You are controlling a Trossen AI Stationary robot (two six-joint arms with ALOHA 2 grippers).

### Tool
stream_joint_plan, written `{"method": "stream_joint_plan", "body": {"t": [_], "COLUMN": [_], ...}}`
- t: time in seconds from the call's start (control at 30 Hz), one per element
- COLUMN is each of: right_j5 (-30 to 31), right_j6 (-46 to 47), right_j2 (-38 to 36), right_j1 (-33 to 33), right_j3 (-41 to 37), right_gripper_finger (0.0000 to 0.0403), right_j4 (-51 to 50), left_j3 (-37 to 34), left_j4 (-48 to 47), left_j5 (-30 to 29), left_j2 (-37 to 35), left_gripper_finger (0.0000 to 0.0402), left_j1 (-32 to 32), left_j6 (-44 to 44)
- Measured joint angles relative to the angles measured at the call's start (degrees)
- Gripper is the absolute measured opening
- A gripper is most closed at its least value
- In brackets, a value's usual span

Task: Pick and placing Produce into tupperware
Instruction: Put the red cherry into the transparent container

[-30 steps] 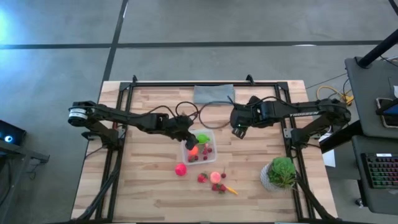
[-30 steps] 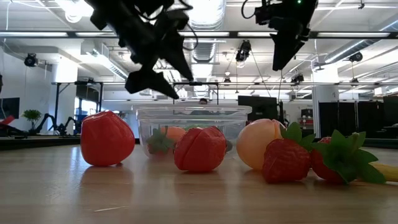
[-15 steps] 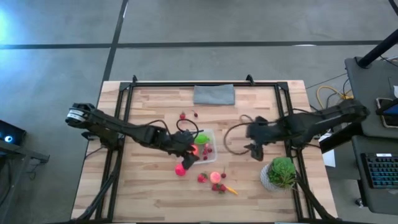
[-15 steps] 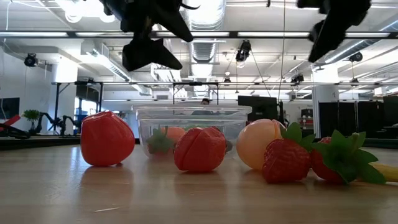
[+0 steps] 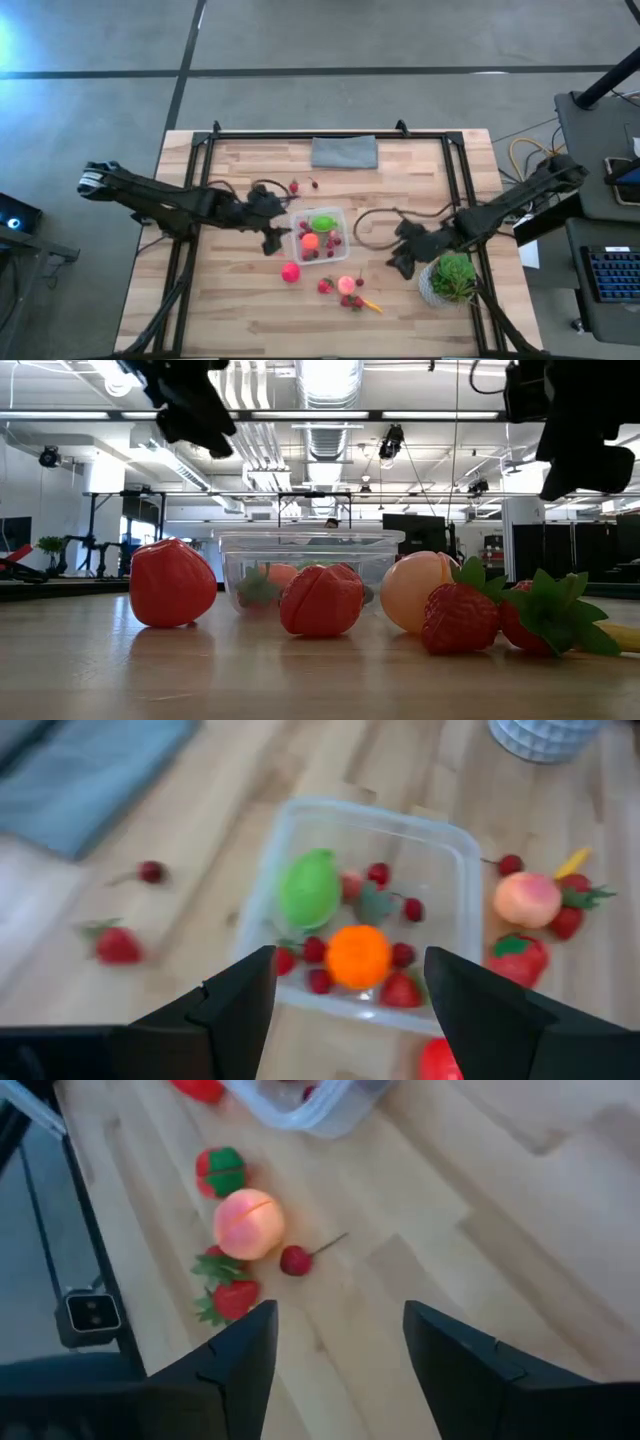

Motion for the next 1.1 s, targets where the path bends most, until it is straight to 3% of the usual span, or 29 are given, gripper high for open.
{"method": "stream_joint_plan", "body": {"t": [0.13,0.47,0.8,1.1], "right_j5": [-0.53,-1.71,-1.49,-1.44], "right_j6": [-1.55,-12.11,-14.66,-14.64], "right_j2": [8.55,28.76,41.53,48.88], "right_j1": [0.19,1.34,2.32,2.29], "right_j3": [5.25,21.13,32.74,38.17], "right_gripper_finger": [0.0208,0.0208,0.0208,0.0208], "right_j4": [-0.69,-12.26,-15.63,-19.24], "left_j3": [-4.56,-16.52,-22.13,-22.64], "left_j4": [-0.19,0.34,0.28,-2.96], "left_j5": [-2.83,-3.0,-2.96,-3.02], "left_j2": [-7.23,-21.42,-27.45,-31.0], "left_gripper_finger": [0.024,0.024,0.024,0.024], "left_j1": [0.09,0.09,0.09,0.26], "left_j6": [-0.15,-6.29,0.25,4.74]}}
